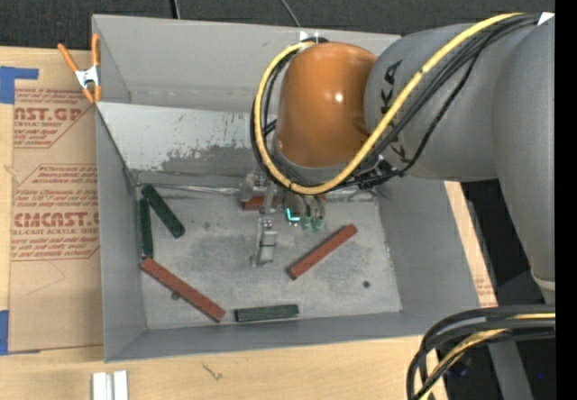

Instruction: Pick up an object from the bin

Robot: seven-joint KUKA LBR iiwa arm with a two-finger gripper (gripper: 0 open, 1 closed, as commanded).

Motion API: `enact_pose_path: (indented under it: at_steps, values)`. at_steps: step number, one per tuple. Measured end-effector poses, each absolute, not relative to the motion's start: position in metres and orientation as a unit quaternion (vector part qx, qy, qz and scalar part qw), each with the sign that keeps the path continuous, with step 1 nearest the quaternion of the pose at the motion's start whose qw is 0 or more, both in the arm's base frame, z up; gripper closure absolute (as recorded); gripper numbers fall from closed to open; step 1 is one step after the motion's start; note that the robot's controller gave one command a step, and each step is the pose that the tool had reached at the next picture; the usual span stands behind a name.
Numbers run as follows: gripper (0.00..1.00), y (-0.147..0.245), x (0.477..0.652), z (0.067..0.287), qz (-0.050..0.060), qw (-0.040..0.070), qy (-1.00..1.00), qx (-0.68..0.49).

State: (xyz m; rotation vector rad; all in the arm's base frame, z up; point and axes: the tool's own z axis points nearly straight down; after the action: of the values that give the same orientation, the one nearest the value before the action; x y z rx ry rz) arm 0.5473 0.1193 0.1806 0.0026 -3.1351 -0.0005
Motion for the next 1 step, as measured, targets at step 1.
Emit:
enact_pose_path:
  at_steps: [1]
  values:
    - [0.00,0.1187,0.5492,0.1848,-0.001,0.000,-1.000,0.000]
